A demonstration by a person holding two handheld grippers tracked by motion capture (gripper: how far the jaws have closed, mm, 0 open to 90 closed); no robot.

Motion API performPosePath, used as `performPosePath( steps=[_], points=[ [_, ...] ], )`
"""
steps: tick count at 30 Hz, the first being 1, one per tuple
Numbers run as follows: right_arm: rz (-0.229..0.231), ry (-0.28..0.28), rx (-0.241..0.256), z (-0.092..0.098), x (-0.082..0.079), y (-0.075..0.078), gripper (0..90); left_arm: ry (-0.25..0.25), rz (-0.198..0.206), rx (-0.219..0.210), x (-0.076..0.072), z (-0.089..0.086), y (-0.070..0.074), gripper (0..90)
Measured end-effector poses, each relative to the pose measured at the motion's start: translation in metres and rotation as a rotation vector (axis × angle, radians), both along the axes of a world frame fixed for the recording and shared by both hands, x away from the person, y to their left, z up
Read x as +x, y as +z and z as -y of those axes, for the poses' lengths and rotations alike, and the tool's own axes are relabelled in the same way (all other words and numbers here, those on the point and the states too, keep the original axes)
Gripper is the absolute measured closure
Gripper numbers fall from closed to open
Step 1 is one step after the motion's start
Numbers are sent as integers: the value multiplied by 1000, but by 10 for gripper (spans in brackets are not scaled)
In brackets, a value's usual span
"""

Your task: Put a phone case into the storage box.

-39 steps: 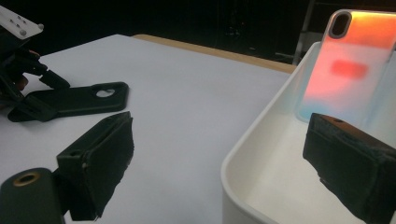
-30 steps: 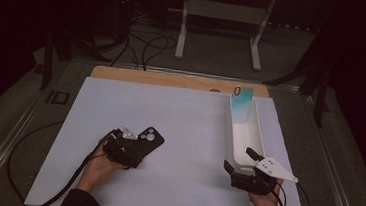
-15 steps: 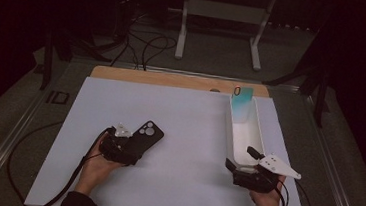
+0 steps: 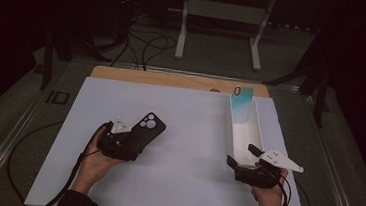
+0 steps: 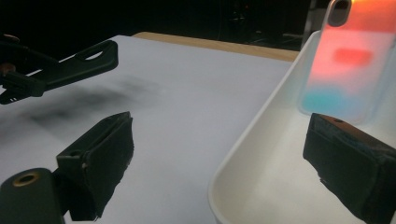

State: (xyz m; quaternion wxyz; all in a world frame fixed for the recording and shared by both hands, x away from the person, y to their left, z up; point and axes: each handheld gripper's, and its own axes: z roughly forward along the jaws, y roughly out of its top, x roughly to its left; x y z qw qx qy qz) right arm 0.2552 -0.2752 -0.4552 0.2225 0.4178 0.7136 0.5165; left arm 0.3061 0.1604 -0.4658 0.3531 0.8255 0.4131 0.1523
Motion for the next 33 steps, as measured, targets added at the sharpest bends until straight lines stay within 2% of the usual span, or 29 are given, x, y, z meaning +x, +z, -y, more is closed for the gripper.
performPosePath(
  steps=[3,6,9,11,15,20,22,33],
  points=[
    [-10,7,-2,-1,3,2,86,-7,8,4,-1,1,4,163],
    [-25,30,31,-3,7,8,86,-10,26,-2,-2,1,11,163],
    [-28,44,41,-5,12,14,86,-18,35,-8,-2,2,16,162],
    [-27,49,40,-5,13,16,86,-18,35,-8,-2,2,16,162],
    [-37,67,34,-11,19,25,87,-27,56,-16,-4,7,24,162],
    [-50,82,28,-17,24,29,87,-32,68,-28,-5,13,29,162],
    [-67,96,33,-21,27,31,87,-46,68,-27,-6,18,30,162],
    [-96,144,32,-39,35,38,87,-90,84,-39,-9,34,36,161]
  ],
)
